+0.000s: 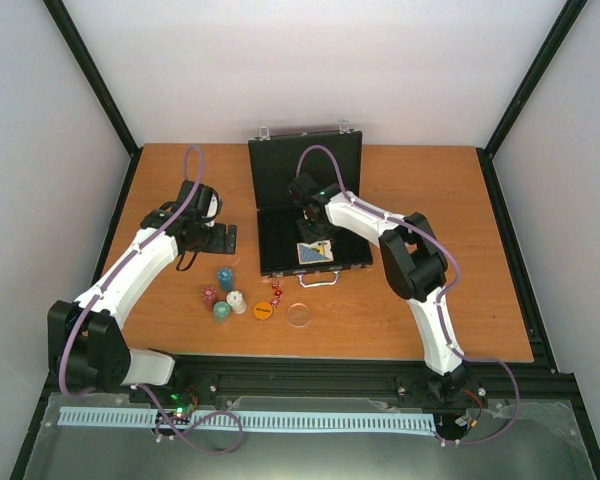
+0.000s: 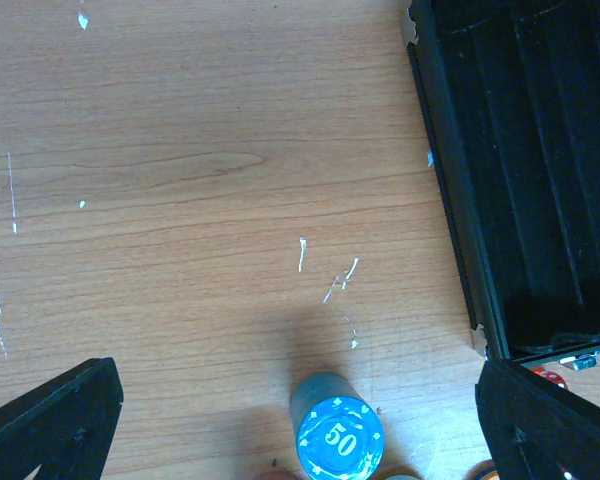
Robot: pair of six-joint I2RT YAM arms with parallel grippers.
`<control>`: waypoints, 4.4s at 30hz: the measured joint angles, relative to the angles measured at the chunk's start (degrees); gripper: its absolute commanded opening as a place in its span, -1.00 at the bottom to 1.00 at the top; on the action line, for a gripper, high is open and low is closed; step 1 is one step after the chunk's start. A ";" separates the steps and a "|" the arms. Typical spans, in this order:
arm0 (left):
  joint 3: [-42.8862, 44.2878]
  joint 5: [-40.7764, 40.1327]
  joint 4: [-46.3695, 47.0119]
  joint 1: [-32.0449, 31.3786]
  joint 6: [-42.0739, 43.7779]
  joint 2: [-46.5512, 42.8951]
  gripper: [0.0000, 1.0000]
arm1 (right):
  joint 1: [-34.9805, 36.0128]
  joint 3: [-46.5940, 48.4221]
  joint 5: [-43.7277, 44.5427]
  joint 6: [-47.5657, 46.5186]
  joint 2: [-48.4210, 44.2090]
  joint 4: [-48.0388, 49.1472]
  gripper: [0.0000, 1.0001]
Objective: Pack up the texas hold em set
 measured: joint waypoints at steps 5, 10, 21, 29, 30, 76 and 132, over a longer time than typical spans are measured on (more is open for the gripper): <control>0.00 0.00 0.02 0.00 0.00 0.00 1.00 | 0.00 -0.68 -0.46 -0.87 -1.25 -0.50 -0.15; 0.00 -0.02 0.02 0.00 0.00 0.00 1.00 | 0.02 -0.68 -1.88 -1.73 -3.63 -0.57 -0.11; 0.00 -0.09 -0.02 0.00 0.00 -0.50 0.99 | 6.16 -2.23 -4.09 -2.64 -9.51 -2.60 0.81; 0.00 -0.52 -0.72 0.00 -0.04 -4.24 0.99 | 13.99 -9.42 -8.81 -0.57 -16.28 -3.17 1.00; 0.00 -0.52 -0.83 0.00 -0.07 -4.59 1.00 | 13.88 -9.64 -9.11 -0.35 -16.48 -3.08 1.00; -2.01 -0.61 -1.36 0.04 -0.39 -7.69 0.99 | 21.59 0.85 -3.04 11.08 -1.46 -8.81 -0.37; -2.27 0.44 -1.31 -0.02 -0.35 -7.72 1.00 | 3.82 6.62 -2.16 5.53 -3.34 -9.33 -0.80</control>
